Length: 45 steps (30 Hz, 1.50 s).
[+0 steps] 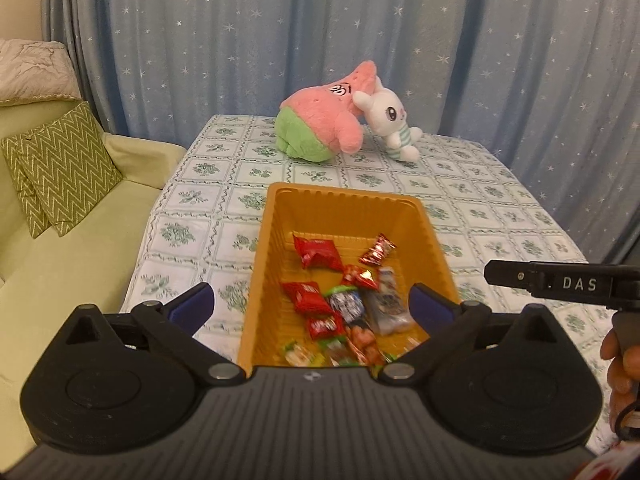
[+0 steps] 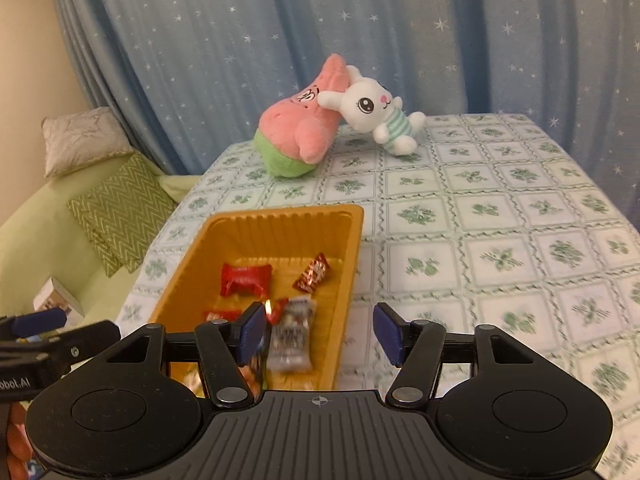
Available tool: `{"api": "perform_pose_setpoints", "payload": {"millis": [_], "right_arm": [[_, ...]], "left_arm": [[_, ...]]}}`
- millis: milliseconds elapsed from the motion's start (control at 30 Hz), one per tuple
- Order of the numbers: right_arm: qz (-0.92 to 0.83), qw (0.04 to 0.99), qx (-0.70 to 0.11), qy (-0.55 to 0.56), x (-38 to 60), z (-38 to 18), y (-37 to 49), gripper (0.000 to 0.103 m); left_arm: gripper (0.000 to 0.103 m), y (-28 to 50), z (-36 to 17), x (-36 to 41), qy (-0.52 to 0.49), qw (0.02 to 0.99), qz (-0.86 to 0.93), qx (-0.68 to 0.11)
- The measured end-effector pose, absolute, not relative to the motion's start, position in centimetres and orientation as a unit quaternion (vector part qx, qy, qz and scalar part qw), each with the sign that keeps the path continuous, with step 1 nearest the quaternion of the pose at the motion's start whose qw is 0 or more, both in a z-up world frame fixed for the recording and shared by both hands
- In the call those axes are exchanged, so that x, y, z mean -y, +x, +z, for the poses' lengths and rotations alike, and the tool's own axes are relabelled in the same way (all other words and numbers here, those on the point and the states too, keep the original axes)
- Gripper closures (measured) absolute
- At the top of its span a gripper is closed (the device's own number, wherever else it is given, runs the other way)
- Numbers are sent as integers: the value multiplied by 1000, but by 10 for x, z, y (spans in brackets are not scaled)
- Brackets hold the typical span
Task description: Organize snacks
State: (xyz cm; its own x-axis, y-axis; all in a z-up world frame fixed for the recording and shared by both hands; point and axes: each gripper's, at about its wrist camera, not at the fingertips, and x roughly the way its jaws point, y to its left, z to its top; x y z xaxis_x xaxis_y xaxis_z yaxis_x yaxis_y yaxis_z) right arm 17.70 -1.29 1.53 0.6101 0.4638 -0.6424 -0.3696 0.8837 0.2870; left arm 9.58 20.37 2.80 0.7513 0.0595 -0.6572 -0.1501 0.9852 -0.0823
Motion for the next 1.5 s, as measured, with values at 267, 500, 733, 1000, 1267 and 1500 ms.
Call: {"api": "perform_pose_setpoints", "payload": {"millis": [267,500,733,1000,1267,1500], "right_arm": [[214,905,-365,53,36,33,136,22],[214,903,-370,44,54,37,109,11],[200,905,-374,34,73,37,82,9],[192,906,-375,26,81,41,55,9],[201,907,-369,14,77,47,29,9],[198,912,-358,12,79,49,15,9]], "left_arm": [[0,55,44,-176,-65,933,60,-349],[0,27,51,-155,-53,935,70,-344],[0,4,54,-144,-66,931,69,-352],[0,-17,57,-135,-75,929,70,-356],[0,-31,60,-124,-55,927,84,-360],[0,-45,59,-123,-57,924,105,-364]]}}
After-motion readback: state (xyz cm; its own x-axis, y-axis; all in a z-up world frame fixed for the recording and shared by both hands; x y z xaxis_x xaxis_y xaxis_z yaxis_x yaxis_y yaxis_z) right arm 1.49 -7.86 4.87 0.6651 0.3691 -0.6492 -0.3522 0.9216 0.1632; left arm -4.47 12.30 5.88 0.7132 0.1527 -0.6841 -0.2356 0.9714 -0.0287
